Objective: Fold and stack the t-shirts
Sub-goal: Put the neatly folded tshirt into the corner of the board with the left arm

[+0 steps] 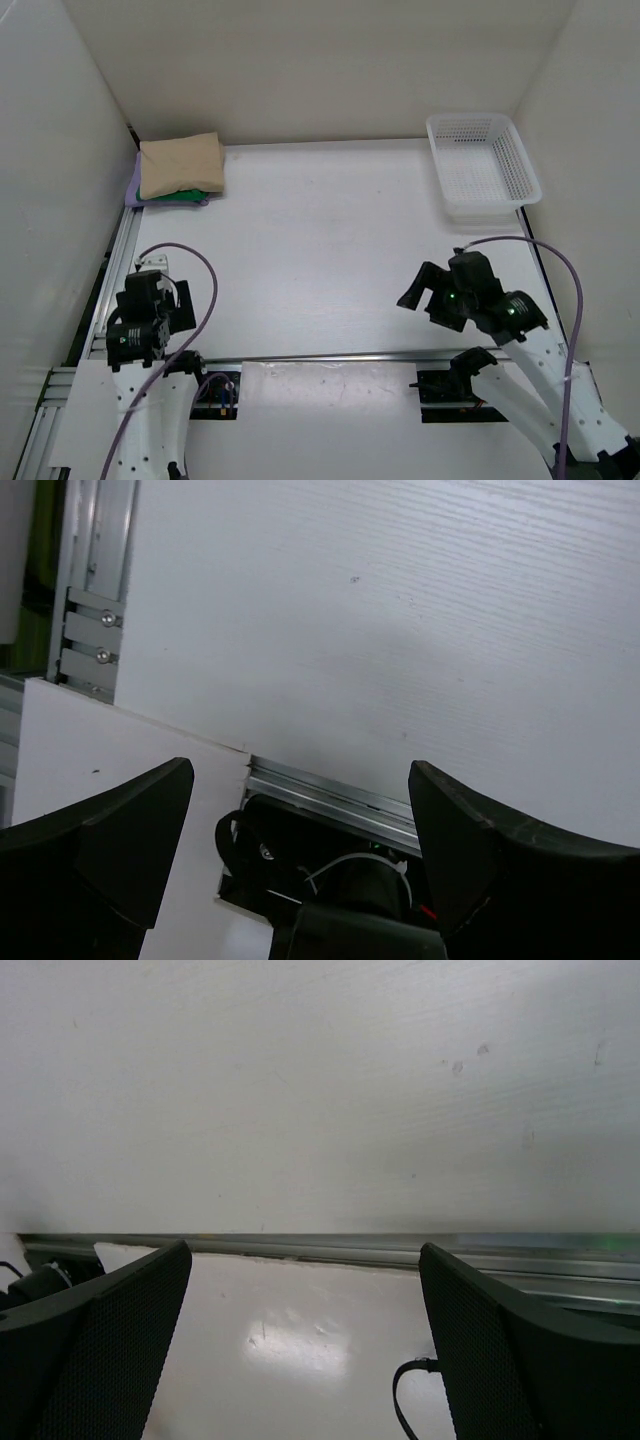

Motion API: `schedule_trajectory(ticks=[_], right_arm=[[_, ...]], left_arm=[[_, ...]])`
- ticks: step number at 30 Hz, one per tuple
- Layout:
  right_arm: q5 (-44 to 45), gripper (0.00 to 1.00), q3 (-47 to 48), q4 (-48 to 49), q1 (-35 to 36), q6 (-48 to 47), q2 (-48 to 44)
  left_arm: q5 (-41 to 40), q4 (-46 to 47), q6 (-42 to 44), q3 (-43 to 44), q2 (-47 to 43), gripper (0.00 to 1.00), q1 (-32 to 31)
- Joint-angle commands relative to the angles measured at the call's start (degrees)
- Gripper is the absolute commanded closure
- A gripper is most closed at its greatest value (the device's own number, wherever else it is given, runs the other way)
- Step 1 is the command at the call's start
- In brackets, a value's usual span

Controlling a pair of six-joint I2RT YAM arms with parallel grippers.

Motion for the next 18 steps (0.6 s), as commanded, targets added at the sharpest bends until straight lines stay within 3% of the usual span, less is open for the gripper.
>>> schedule_trajectory(ticks=[1,8,15,18], right_arm=[[0.31,0.00,-2.77,-1.81,0.18,5.10,-6.55],[-3.19,0.00,-6.81,-4.62,0.70,6.51,-10.95],[-3.73,0.00,-10.24,-5.84,0.71,9.06,-15.87],[-4.26,0.00,-11.38,-6.37,0.71,9.59,-17.98]], left_arm=[[-2.45,-5.46,-0.05,3.80,-3.21,0.00,-1.35],[-9.83,-8.71,-0.05,-0.57,-10.49,0.00,-2.76],[-12.20,-14.17,-0.05,-8.49,-22.80,0.00,-2.76],[-12.83,-14.17,-0.05,-9.38,-23.34,0.00,-2.76]])
